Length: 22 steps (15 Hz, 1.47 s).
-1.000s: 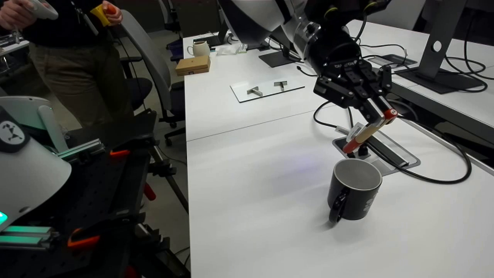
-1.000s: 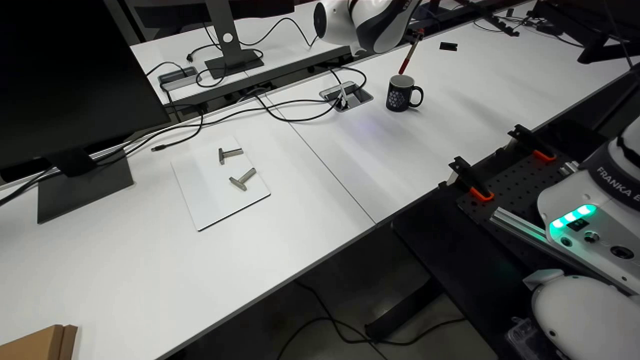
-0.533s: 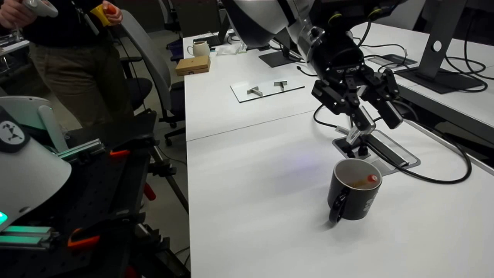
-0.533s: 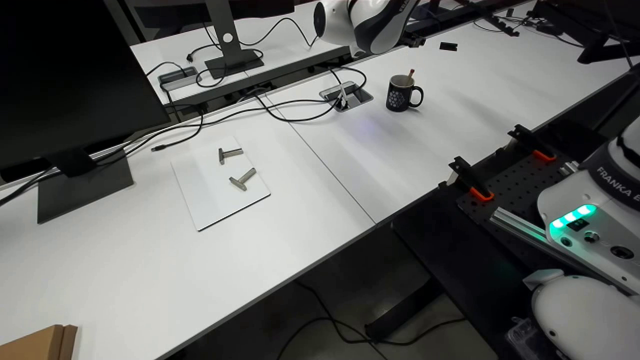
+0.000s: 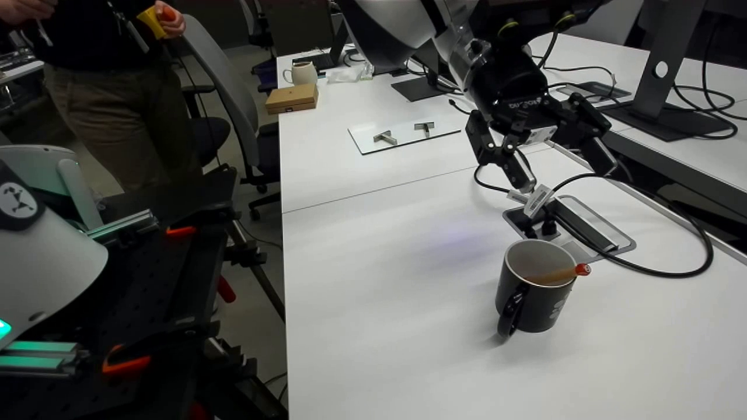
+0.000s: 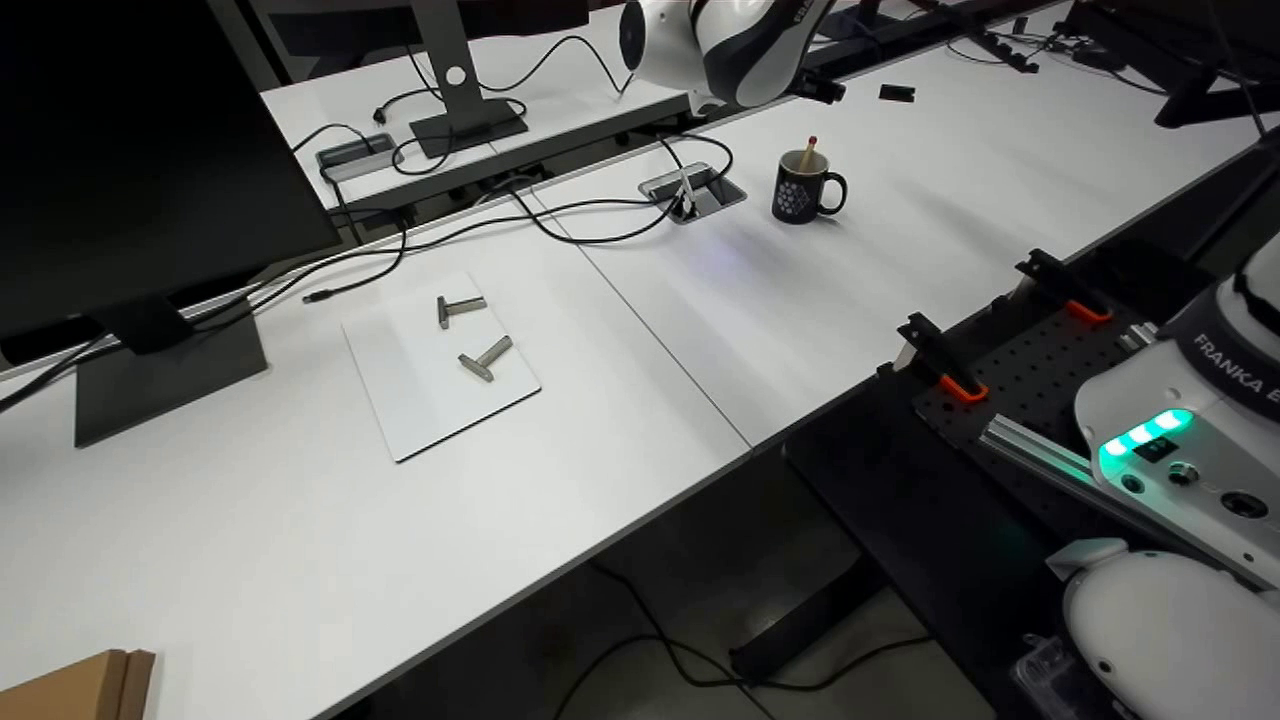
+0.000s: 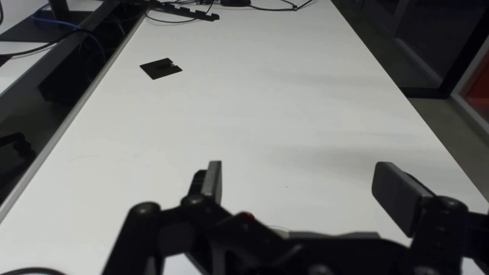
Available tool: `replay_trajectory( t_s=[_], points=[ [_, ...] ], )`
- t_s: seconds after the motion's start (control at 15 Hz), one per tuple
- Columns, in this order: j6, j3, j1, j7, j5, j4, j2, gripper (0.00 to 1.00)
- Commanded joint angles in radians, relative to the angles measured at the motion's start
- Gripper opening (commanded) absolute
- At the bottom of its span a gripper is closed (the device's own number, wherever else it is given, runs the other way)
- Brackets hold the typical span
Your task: Put the marker in the black mug cup
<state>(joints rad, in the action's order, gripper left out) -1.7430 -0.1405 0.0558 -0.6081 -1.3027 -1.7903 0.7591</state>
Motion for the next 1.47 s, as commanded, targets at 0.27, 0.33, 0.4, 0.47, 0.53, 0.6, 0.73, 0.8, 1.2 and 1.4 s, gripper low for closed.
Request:
replay_trajectory(
  t_s=[0.27,0.33,0.4,0.47,0.53,0.6,0.73,0.8,1.2,1.4],
  points=[
    [-0.300,-0.019,0.016,-0.103,-0.137,-0.126,-0.091,1.00],
    [-0.345,-0.018,0.014,-0.113,-0.162,-0.143,-0.098,1.00],
    [-0.395,-0.013,0.011,-0.114,-0.194,-0.165,-0.108,1.00],
    [-0.440,-0.010,0.008,-0.121,-0.225,-0.184,-0.117,1.00],
    [-0.485,-0.005,0.006,-0.126,-0.259,-0.202,-0.125,1.00],
    [-0.531,0.002,0.003,-0.128,-0.297,-0.222,-0.135,1.00],
    [-0.620,0.014,-0.006,-0.142,-0.369,-0.252,-0.146,1.00],
    [-0.664,0.021,-0.009,-0.151,-0.405,-0.266,-0.151,1.00],
    [-0.900,0.062,-0.026,-0.212,-0.633,-0.314,-0.174,1.00],
    [-0.849,0.065,-0.007,-0.176,-0.572,-0.279,-0.135,1.00]
  ],
)
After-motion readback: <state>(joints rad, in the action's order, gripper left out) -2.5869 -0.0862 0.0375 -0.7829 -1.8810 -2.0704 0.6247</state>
